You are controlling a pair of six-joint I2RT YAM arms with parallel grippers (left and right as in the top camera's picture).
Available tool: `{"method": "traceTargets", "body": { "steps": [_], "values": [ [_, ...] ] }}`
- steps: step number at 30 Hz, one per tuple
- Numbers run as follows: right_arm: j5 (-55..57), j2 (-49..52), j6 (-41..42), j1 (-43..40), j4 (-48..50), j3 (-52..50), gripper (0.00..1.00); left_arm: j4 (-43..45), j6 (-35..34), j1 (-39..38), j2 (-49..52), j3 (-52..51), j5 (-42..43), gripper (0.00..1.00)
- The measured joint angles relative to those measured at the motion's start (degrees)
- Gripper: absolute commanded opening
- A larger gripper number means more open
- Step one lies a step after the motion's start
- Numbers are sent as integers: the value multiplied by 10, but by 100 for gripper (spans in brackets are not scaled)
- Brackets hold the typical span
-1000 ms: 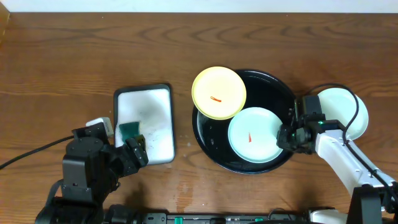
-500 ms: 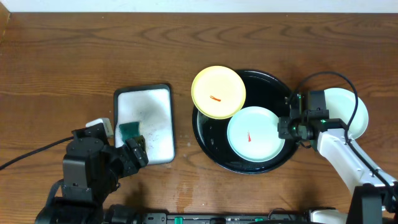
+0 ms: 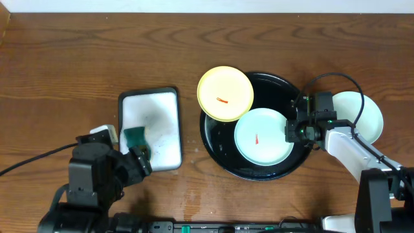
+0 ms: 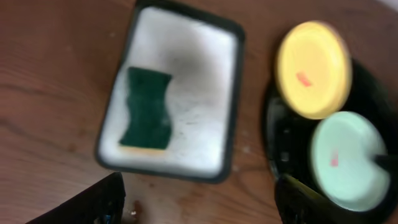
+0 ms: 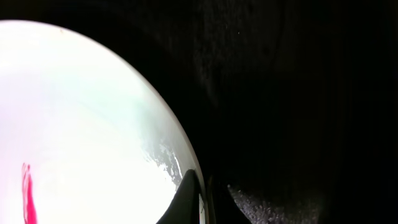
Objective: Clean dirty plates on tray and stack at the side
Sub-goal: 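Pick up the green sponge from the foam tray with the left gripper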
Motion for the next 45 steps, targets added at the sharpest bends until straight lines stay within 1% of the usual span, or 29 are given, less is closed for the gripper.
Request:
{"method": "traceTargets", "body": {
  "steps": [3,6,8,12,13,16,19,22,23,26,27,33,36,40,45],
  "values": [
    [-2,0,6,0,-8,2,1,12,-1,0,25,-34,-26,69],
    [-3,0,11,0,-13,3,1,49,-1,0,79,-73,-44,68],
    [-3,0,13,0,-13,3,1,80,-1,0,117,-90,-49,65],
    [-3,0,14,0,-15,4,1,137,-3,0,214,-109,-79,64],
    [-4,0,15,0,-16,4,1,163,-5,0,255,-110,-96,64],
    [-4,0,19,0,-17,4,1,219,-11,0,329,-110,-113,64],
    [-5,0,21,0,-18,4,2,239,-16,0,404,-110,-122,62],
    [-7,0,24,0,-19,4,1,250,-27,0,476,-110,-124,53],
    [-7,0,24,0,-19,4,1,256,-29,0,497,-110,-125,46],
    [-7,0,24,0,-19,4,1,270,-32,0,539,-109,-136,12],
    [-7,0,25,0,-19,4,1,271,-33,0,545,-108,-139,8],
    [-9,0,27,0,-23,5,1,270,-29,3,547,-107,-145,7],
    [-9,0,28,0,-24,5,1,270,-19,5,536,-105,-120,7],
    [-9,0,28,0,-26,5,1,270,-4,4,490,-104,-59,7],
    [-11,0,28,0,-29,6,1,262,7,2,407,-100,-17,7]
  ]
}}
